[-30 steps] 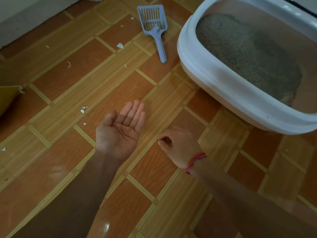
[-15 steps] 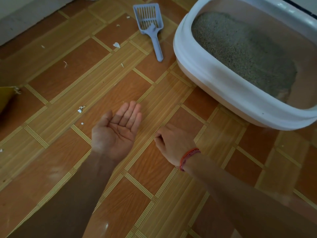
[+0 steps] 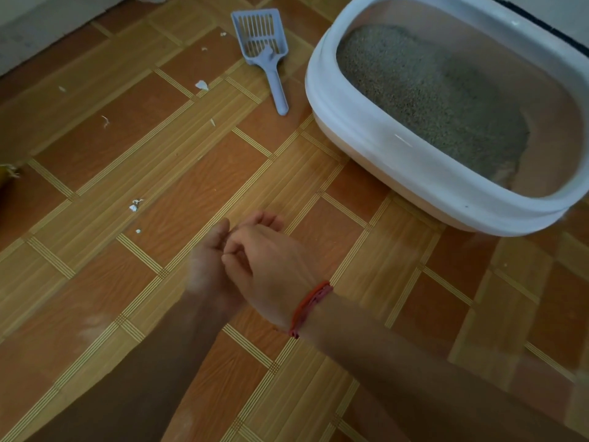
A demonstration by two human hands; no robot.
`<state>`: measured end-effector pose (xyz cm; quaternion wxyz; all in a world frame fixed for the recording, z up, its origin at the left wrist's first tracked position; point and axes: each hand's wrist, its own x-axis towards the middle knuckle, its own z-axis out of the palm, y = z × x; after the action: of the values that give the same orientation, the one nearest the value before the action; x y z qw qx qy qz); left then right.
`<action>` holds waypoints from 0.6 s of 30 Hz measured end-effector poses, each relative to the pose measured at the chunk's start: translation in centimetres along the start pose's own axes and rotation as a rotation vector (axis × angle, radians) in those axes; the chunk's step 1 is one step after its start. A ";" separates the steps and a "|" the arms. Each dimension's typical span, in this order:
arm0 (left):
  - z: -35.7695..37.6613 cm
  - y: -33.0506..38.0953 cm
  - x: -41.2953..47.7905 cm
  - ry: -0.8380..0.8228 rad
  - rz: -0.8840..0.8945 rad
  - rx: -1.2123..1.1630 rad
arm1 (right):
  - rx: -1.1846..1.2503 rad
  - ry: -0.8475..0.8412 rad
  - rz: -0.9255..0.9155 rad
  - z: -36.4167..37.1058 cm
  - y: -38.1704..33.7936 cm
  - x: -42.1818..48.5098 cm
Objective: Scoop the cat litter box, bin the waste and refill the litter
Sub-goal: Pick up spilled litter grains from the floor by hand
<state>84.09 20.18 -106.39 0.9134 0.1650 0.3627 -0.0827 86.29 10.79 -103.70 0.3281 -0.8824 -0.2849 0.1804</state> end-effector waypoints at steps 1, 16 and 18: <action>0.1 0.0 0.0 -0.010 -0.005 0.001 | 0.005 0.003 0.004 0.0 0.0 0.0; -0.6 1.8 0.7 0.024 0.141 -0.101 | -0.166 0.192 0.276 -3.9 10.1 -2.1; -0.6 1.7 0.9 0.024 0.140 -0.101 | -0.161 0.205 0.349 -4.4 11.7 -2.7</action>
<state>84.82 21.96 -106.99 0.9197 0.1447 0.3650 0.0016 90.96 -0.31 -108.15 0.2477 -0.9554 -0.1063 0.1205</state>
